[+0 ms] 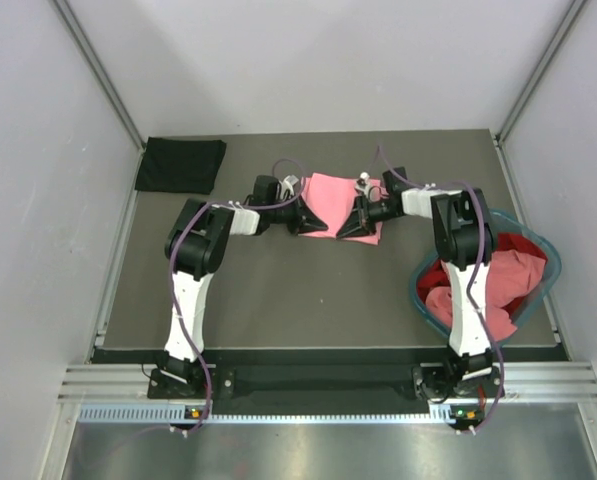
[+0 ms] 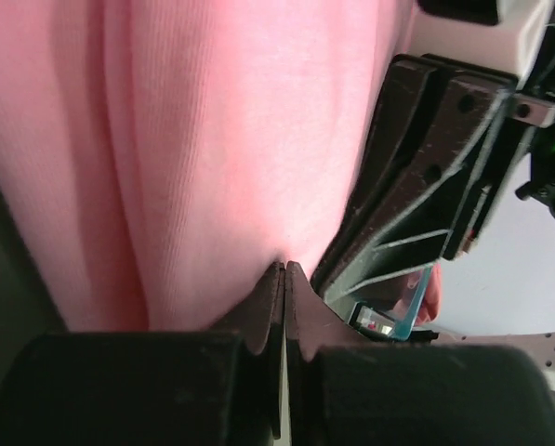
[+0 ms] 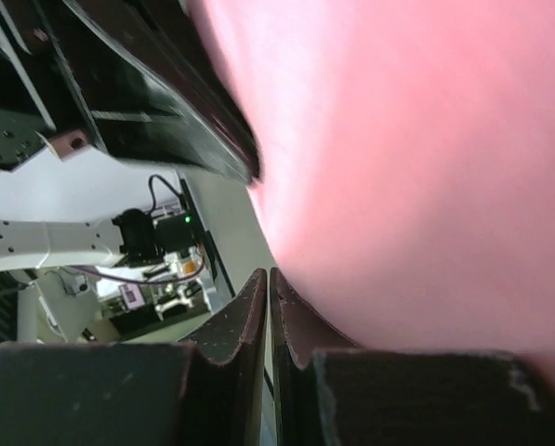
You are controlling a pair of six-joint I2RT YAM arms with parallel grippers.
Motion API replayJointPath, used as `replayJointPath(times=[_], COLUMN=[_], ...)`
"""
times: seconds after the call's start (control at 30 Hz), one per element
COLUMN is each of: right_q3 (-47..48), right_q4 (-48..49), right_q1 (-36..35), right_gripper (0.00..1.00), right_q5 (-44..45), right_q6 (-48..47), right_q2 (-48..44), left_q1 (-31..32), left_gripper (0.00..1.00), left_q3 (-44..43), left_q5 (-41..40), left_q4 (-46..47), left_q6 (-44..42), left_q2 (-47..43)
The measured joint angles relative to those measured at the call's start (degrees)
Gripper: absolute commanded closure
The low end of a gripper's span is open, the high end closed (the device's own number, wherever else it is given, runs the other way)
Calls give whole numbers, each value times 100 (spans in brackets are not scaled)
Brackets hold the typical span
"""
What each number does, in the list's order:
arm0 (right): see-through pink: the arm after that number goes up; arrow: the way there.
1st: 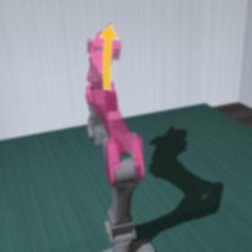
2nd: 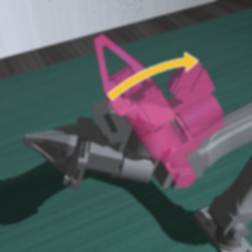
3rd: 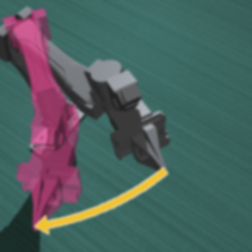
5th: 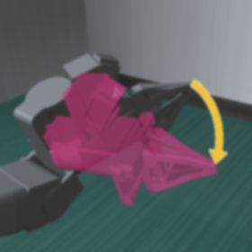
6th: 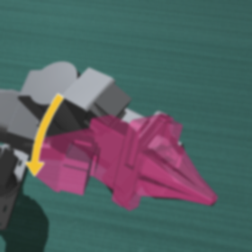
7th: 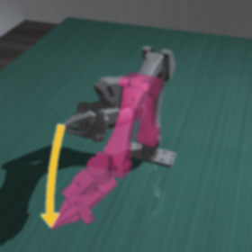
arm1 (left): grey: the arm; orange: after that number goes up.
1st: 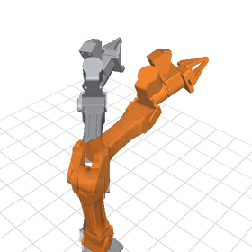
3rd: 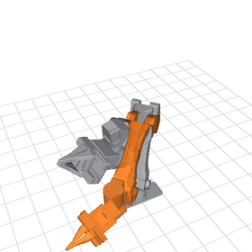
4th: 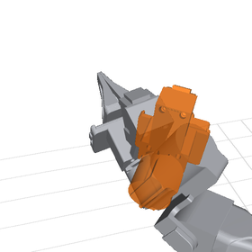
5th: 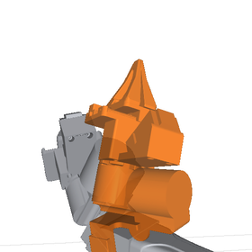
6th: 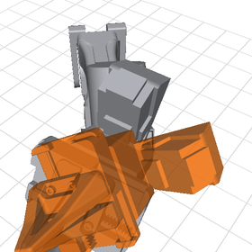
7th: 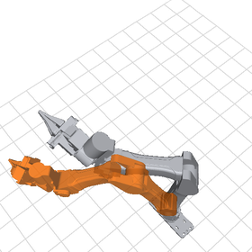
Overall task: Fold and stack the t-shirts
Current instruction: Fold the tshirt, then neatly place the folded tshirt to the corner
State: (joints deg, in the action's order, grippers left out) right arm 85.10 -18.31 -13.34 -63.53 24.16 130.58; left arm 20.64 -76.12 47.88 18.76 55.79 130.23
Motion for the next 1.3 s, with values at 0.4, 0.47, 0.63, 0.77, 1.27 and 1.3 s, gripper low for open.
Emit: replayJointPath(times=[0.4, 0.47, 0.63, 0.77, 1.27, 1.3], right_q3=[-732, -664, 111, 769, 1349, 1279], right_q4=[-535, -680, -1023, -1119, -1029, -1014], right_q1=[911, 968, 960, 938, 938, 938], right_gripper=[94, 94, 84, 84, 84, 84], right_q5=[289, 398, 861, 1187, 1209, 1204], right_q6=[-529, -599, -616, -595, -221, -216], right_q2=[-706, -852, -890, -890, -321, -321], left_q1=[-87, -105, -168, -319, -741, -719], left_gripper=[98, 94, 55, 42, 7, 8], left_q3=[-96, -251, -1086, -2057, -3711, -3687], left_q5=[-15, -15, -247, -533, -1248, -1290], left_q4=[-927, -1108, -1779, -2371, -3488, -3495], left_q6=[-632, -651, -1027, -1543, -3414, -3508], left_q2=[-291, -299, -299, -299, 629, 673])
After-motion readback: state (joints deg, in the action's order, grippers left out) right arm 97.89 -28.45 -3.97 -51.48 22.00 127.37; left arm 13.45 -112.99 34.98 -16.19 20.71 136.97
